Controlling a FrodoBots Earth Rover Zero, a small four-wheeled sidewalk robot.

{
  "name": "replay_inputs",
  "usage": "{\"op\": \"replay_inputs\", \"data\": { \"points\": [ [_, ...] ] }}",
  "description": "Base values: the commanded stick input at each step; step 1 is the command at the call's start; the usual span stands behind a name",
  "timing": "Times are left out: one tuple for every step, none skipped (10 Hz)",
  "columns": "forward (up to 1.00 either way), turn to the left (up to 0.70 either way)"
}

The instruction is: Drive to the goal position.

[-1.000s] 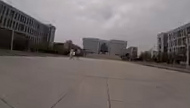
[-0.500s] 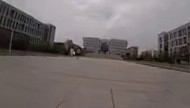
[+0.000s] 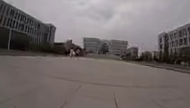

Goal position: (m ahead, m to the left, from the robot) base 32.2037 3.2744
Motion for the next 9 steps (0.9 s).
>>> {"op": "replay_inputs", "data": {
  "points": [
    [0.7,-0.01],
    [0.7,-0.01],
    [0.7,-0.01],
    [0.7,-0.01],
    [0.7,-0.01],
    [0.7,-0.01],
    [0.7,-0.01],
    [0.7,-0.01],
    [0.7,-0.01]
  ]
}}
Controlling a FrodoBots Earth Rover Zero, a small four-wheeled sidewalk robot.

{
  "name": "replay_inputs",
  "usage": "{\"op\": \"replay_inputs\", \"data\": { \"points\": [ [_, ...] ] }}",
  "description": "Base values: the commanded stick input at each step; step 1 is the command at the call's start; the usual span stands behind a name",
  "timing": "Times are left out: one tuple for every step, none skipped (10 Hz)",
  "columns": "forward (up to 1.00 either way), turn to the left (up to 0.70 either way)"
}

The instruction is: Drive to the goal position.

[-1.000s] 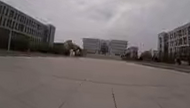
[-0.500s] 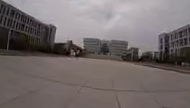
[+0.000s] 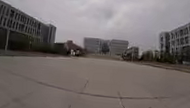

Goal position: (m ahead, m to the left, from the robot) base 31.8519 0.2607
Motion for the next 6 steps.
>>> {"op": "replay_inputs", "data": {
  "points": [
    [0.7,-0.01],
    [0.7,-0.01],
    [0.7,-0.01],
    [0.7,-0.01],
    [0.7,-0.01],
    [0.7,-0.01]
  ]
}}
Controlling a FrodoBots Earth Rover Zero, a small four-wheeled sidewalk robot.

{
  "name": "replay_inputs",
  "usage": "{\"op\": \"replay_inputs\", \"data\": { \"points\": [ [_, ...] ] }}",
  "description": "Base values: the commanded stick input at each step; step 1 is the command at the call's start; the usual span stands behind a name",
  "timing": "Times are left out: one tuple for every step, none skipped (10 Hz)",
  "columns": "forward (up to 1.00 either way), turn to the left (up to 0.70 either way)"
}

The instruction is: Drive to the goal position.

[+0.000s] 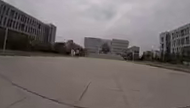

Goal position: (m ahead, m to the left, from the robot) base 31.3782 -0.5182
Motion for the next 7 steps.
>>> {"op": "replay_inputs", "data": {
  "points": [
    [0.7,-0.01],
    [0.7,-0.01],
    [0.7,-0.01],
    [0.7,-0.01],
    [0.7,-0.01],
    [0.7,-0.01],
    [0.7,-0.01]
  ]
}}
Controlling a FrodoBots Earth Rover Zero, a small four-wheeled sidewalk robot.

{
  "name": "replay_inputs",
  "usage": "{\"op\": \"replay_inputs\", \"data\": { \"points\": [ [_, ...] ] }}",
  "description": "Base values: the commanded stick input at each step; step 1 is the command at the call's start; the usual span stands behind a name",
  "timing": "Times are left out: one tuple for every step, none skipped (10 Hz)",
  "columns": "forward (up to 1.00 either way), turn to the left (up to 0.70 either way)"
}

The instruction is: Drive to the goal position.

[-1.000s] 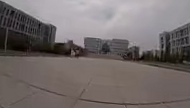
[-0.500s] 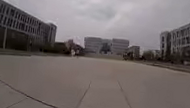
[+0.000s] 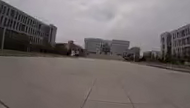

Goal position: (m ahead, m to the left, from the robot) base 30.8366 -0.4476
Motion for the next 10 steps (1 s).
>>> {"op": "replay_inputs", "data": {
  "points": [
    [0.7,-0.01],
    [0.7,-0.01],
    [0.7,-0.01],
    [0.7,-0.01],
    [0.7,-0.01],
    [0.7,-0.01],
    [0.7,-0.01],
    [0.7,-0.01],
    [0.7,-0.01],
    [0.7,-0.01]
  ]
}}
